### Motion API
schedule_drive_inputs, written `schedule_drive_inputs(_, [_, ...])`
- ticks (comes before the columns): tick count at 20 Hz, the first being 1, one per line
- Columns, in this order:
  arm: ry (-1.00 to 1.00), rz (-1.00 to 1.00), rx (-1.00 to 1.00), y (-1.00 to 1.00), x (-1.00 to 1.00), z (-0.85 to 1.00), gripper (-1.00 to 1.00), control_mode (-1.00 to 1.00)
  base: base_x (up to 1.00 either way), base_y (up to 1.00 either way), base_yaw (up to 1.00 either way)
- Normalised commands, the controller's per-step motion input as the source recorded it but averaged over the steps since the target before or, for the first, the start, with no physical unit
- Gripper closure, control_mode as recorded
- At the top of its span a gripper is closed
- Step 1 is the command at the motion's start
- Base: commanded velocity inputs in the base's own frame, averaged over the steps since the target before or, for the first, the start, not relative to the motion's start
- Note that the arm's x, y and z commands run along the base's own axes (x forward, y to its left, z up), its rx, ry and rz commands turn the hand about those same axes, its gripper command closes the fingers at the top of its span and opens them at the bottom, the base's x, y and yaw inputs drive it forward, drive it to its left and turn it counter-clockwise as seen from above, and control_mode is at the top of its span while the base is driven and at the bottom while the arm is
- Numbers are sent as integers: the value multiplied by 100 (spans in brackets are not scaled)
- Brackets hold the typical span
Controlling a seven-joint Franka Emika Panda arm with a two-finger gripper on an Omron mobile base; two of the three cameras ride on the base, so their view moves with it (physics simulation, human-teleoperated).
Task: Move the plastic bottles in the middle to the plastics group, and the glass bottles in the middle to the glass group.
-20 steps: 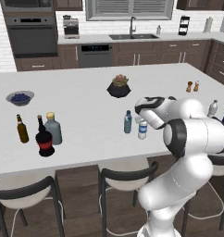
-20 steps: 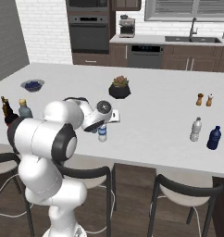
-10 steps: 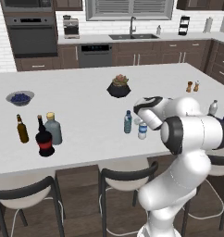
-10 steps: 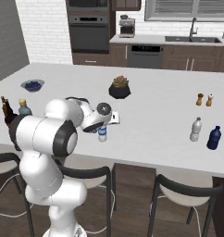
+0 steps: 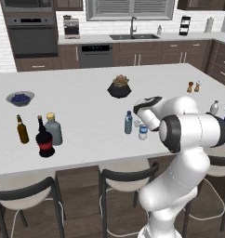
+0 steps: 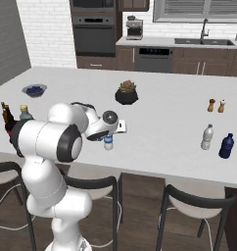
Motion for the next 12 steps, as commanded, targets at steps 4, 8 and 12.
schedule_drive_inputs(4, [0, 0, 0, 0, 1, -2, -100, -100, 0, 0, 0])
schedule_drive_inputs(8, [0, 0, 0, 1, 2, -4, -100, -100, 0, 0, 0])
schedule_drive_inputs(12, [0, 0, 0, 2, 7, 0, -100, -100, 0, 0, 0])
